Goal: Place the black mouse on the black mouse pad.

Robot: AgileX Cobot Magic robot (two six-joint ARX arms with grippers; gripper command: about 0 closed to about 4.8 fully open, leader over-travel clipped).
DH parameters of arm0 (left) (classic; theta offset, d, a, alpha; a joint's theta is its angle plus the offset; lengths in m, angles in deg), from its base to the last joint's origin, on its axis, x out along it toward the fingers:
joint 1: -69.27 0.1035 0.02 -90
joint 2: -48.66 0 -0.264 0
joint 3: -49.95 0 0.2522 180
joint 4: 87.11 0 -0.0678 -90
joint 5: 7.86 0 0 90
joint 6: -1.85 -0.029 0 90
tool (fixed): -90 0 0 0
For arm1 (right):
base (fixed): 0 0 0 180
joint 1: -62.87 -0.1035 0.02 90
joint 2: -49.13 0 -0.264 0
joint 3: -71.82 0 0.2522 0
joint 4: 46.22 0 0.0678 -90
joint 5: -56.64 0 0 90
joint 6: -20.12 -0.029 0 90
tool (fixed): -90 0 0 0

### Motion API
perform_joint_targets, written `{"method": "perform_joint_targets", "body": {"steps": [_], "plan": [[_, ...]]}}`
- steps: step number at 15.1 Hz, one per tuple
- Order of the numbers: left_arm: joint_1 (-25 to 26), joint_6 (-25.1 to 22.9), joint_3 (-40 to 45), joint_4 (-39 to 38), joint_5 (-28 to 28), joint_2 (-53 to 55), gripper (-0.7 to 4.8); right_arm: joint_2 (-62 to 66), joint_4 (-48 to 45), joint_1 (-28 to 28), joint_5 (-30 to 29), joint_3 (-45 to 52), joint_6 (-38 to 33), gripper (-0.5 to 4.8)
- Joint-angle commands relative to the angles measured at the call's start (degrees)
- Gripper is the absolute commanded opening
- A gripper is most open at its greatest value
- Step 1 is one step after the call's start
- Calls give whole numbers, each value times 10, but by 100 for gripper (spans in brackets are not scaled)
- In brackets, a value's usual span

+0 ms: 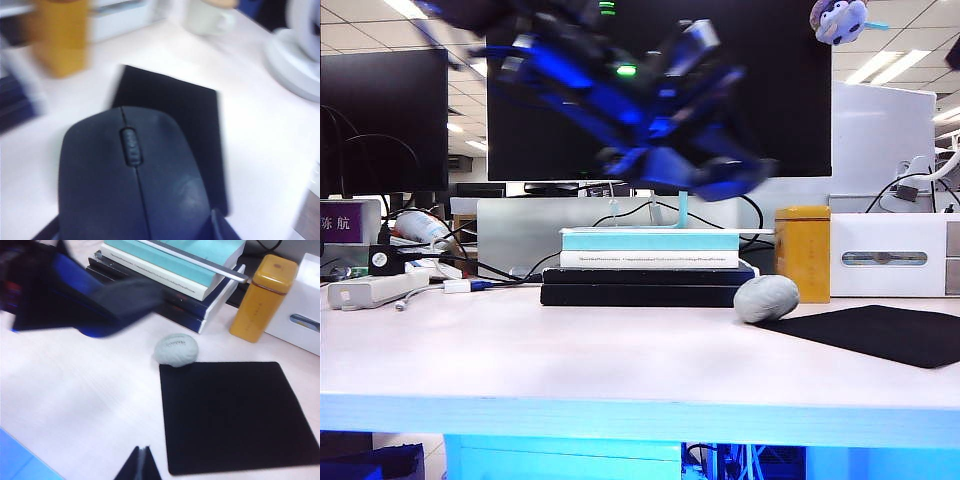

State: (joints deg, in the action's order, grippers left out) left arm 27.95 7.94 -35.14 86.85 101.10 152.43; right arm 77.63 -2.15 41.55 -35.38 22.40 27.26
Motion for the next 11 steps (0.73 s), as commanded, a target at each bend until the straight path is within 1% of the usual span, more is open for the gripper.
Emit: {"method": "perform_joint_targets", "body": {"steps": [1,3,6,7,9,11], "plan": [[-27,4,-51,-30,29,40,-5,-24,38,0,11,-3,-1,-6],[-41,4,-78,-35,30,68,-5,-33,60,0,15,-3,-2,-6],[-48,13,-117,-35,41,111,-5,-47,81,0,15,-3,-14,-6],[-49,17,-134,-36,54,126,-5,-52,86,0,15,-3,-15,-6],[-54,23,-186,-52,59,165,-5,-65,103,0,16,-3,-16,-6],[-55,23,-214,-60,69,185,-5,-73,119,0,38,-3,-16,-6]]}}
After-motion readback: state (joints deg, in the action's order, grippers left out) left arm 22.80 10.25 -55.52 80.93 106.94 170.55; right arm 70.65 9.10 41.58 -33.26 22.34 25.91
